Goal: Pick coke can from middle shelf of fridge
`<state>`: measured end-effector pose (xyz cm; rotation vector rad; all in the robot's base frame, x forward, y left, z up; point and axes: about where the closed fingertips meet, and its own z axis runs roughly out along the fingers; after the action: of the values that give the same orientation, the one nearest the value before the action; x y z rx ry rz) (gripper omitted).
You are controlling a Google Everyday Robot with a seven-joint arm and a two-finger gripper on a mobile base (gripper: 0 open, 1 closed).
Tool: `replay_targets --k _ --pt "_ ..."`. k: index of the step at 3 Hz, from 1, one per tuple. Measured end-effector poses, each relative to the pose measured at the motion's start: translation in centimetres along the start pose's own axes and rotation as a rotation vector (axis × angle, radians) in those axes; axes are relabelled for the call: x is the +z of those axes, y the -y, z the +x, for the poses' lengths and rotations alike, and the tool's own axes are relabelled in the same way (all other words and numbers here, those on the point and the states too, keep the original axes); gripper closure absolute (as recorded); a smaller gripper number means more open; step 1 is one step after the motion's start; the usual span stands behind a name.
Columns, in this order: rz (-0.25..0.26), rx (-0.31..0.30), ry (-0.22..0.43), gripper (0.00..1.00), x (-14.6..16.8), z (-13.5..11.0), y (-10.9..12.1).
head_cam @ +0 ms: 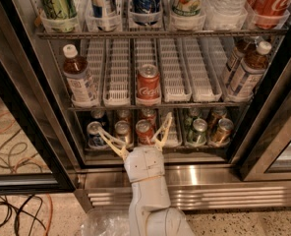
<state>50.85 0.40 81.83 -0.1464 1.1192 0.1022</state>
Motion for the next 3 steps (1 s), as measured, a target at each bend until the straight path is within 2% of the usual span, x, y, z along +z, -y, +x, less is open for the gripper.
replay_targets --k 2,3 --pt "-0.001 -0.002 0.001 0.38 0.01 0.00 -0.01" --pt "0.000 -0.001 0.001 0.35 0.04 0.01 0.00"
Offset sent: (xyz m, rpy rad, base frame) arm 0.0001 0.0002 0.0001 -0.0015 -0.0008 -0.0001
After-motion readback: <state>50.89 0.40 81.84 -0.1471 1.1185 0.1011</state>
